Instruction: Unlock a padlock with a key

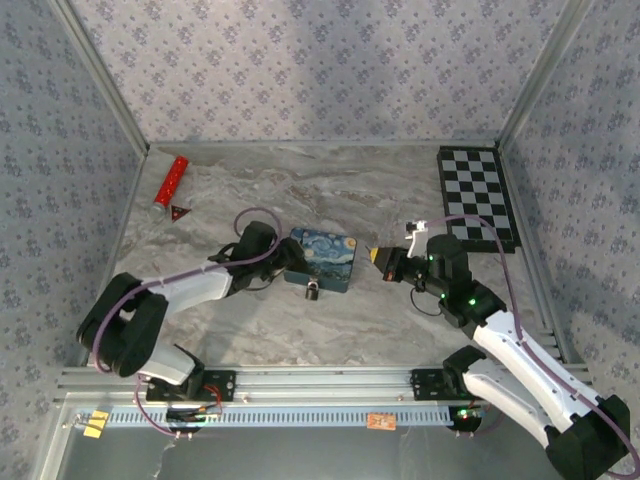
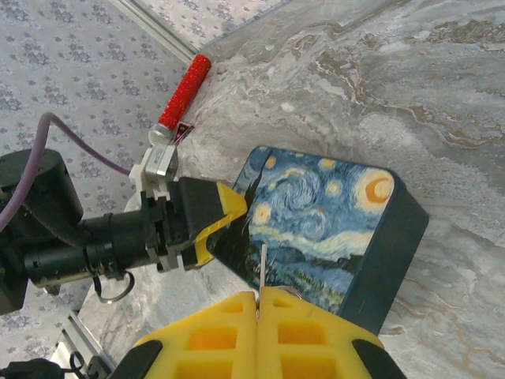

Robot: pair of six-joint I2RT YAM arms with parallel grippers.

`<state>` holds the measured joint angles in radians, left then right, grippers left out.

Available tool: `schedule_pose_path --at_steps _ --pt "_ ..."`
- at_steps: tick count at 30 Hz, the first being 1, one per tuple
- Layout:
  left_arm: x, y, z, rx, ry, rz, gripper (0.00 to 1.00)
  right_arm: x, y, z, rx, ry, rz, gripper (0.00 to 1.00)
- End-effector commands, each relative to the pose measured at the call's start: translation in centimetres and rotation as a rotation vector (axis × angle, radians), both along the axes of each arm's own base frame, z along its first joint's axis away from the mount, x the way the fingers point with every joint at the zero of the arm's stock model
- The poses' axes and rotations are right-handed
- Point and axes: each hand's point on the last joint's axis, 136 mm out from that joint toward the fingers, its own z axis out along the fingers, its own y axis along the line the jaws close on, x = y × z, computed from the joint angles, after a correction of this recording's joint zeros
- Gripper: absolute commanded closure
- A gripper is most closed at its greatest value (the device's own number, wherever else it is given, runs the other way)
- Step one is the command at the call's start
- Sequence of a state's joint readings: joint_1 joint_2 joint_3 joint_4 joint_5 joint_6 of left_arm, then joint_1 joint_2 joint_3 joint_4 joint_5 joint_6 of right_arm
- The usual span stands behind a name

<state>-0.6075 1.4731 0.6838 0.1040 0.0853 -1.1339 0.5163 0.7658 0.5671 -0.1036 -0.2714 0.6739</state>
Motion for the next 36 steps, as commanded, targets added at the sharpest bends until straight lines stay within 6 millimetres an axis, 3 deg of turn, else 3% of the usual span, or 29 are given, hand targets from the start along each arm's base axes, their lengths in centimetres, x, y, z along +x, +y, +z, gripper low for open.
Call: schedule_pose_path --at_steps 1,3,8,11,14,21,32,36 --pt "0.7 1.4 -2.2 0.101 0.026 0.005 0.32 0.2 -0.8 -0.3 -0.005 0.02 -0.041 1.0" --pt "0.8 1.8 -1.3 0.141 0.012 -0.018 0.27 0.1 -0.9 -0.3 -0.009 0.024 -0.047 1.0" --pt "0.1 3.8 3.4 0.308 -0.102 -0.123 0.13 0.0 -1.4 -0.6 -0.018 0.023 -0.061 1.0" --pt "-1.2 4.7 5.1 0.349 -0.157 -0.211 0.11 0.0 -1.5 -0.8 -0.02 0.025 -0.062 1.0" --pt "-3.4 3.8 5.7 0.318 -0.205 -0.358 0.12 -0.1 -1.5 -1.2 -0.019 0.035 -0.066 1.0" --pt "-8.6 -0.6 3.7 0.273 -0.233 -0.694 0.18 -0.1 -1.4 -1.3 -0.007 0.042 -0.07 1.0" --pt "-8.4 -5.2 0.4 0.214 -0.231 -0.755 0.38 -0.4 -1.1 -1.5 0.0 0.047 -0.066 1.0" --pt "-7.8 -5.3 -1.1 0.23 -0.212 -0.723 0.43 -0.5 -1.0 -1.3 0.005 0.044 -0.065 1.0"
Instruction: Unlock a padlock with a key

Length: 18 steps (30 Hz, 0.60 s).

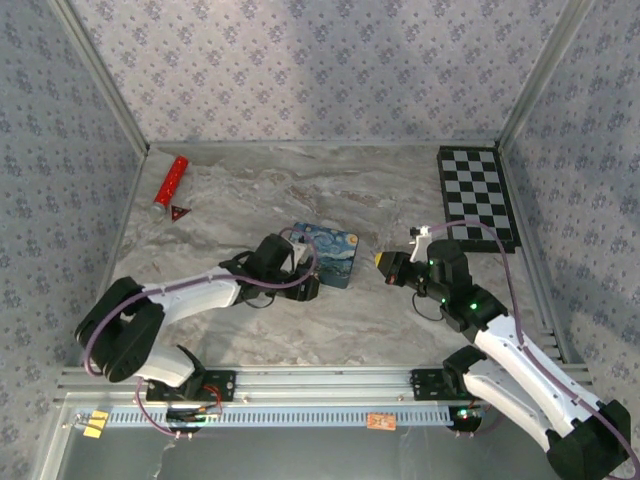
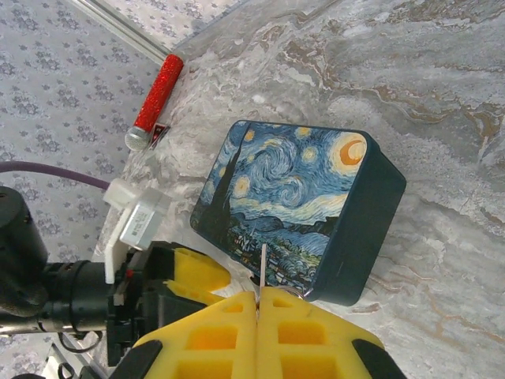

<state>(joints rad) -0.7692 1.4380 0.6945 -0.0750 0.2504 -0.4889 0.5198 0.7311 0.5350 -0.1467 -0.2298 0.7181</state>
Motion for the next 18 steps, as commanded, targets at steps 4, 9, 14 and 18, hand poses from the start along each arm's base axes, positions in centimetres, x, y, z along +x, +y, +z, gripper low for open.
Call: schedule_pose_path --at_steps 4,9,14,18 --pt "0.9 -0.9 -1.4 -0.023 -0.015 0.025 0.43 0.0 0.0 0.3 0.011 -0.015 -0.01 1.0" --pt "1.5 -1.2 -2.3 -0.032 -0.025 0.047 0.45 -0.1 0.0 0.2 0.009 -0.012 -0.007 1.0" --pt "1.9 -1.8 -2.4 -0.067 -0.03 0.057 0.51 -0.1 0.1 0.1 0.011 -0.012 -0.004 1.0" --pt "2.2 -2.2 -2.7 -0.078 -0.025 0.059 0.53 -0.1 0.2 0.1 0.015 -0.013 -0.002 1.0"
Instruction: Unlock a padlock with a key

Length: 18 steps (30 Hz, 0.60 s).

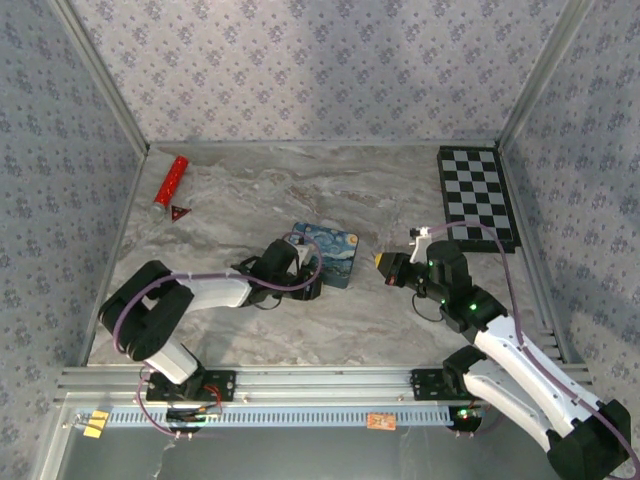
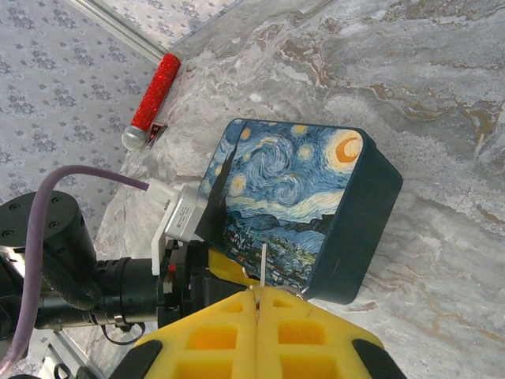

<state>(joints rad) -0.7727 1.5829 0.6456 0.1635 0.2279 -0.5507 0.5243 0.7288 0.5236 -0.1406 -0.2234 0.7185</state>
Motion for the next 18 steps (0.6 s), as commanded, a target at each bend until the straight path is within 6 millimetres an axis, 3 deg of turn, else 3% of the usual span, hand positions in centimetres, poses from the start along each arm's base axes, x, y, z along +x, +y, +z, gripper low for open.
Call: schedule_pose_path --at_steps 1,7,18 --pt "0.57 -1.18 0.44 -0.046 -0.013 -0.003 0.54 0.02 0.18 0.38 0.018 -0.014 -0.001 1.0" --pt "0.62 -1.85 0.43 -0.069 -0.004 -0.005 0.56 -0.06 0.22 0.16 0.018 -0.007 0.001 1.0" --pt "0.11 -2.0 0.37 -0.077 0.015 -0.007 0.69 -0.01 0.19 -0.09 0.018 -0.002 -0.004 1.0"
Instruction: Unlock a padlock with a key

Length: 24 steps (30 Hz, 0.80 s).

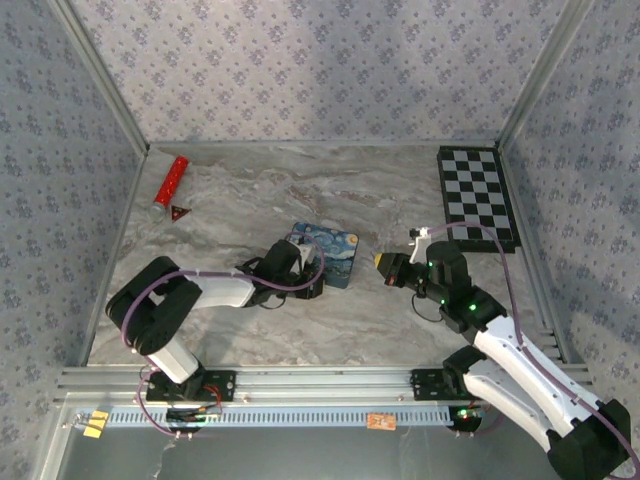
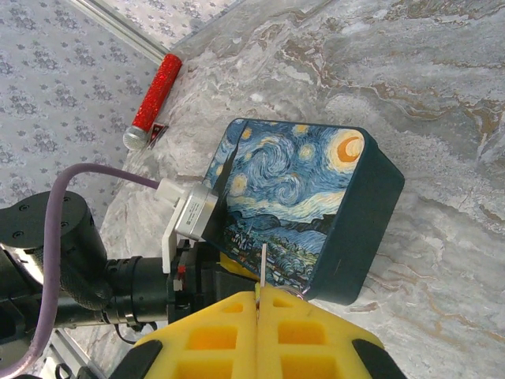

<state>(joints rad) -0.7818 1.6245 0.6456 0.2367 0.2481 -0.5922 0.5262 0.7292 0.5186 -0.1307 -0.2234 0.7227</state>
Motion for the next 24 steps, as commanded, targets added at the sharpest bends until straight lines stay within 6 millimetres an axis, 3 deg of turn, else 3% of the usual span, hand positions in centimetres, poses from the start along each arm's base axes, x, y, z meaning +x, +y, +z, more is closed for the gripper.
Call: schedule_pose_path --at_steps 1,16,24 --pt "-0.1 -1.0 0.7 -0.035 0.001 -0.017 0.69 0.0 0.1 -0.1 0.012 0.0 -0.005 1.0" --pt "-0.1 -1.7 3.3 -0.094 -0.004 0.002 0.83 0.2 0.0 -0.6 0.007 0.003 -0.014 1.0" --pt "1.9 -4.3 6.2 -0.212 0.02 0.01 0.89 0.4 0.4 -1.0 0.018 0.025 -0.016 1.0"
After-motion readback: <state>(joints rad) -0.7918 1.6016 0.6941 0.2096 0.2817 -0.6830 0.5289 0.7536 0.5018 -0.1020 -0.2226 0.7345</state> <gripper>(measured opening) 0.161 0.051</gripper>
